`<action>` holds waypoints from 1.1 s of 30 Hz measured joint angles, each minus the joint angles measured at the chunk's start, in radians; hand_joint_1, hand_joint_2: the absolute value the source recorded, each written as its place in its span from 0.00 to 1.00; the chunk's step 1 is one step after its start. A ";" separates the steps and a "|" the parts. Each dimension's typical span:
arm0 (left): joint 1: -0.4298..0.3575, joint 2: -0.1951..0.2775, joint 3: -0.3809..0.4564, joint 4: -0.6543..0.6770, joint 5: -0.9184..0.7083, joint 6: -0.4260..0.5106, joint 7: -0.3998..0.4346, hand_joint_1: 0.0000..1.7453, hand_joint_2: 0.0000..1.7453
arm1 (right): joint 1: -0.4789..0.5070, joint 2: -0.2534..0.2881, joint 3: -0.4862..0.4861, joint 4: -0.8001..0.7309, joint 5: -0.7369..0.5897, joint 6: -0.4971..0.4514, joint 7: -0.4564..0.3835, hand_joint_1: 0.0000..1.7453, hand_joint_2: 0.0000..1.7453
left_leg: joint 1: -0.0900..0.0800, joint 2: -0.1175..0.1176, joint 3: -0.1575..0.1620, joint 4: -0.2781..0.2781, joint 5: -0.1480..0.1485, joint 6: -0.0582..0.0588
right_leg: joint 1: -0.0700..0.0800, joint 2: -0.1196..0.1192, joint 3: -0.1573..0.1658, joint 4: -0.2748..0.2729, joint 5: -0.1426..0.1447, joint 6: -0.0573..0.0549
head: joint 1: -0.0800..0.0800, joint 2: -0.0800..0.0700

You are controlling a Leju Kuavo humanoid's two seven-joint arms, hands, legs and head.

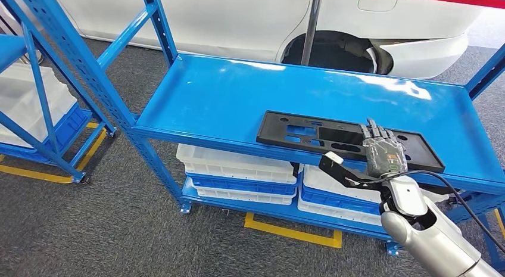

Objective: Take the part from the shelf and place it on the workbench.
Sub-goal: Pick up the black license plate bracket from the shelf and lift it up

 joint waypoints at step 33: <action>-0.013 -0.039 -0.003 0.000 -0.002 0.041 -0.060 0.00 0.00 | 0.141 -0.112 -0.086 -0.223 -0.020 0.070 0.016 0.00 1.00 | 0.000 0.000 0.000 -0.001 0.000 0.000 | 0.000 0.000 0.000 0.000 0.000 0.000 | 0.000 0.000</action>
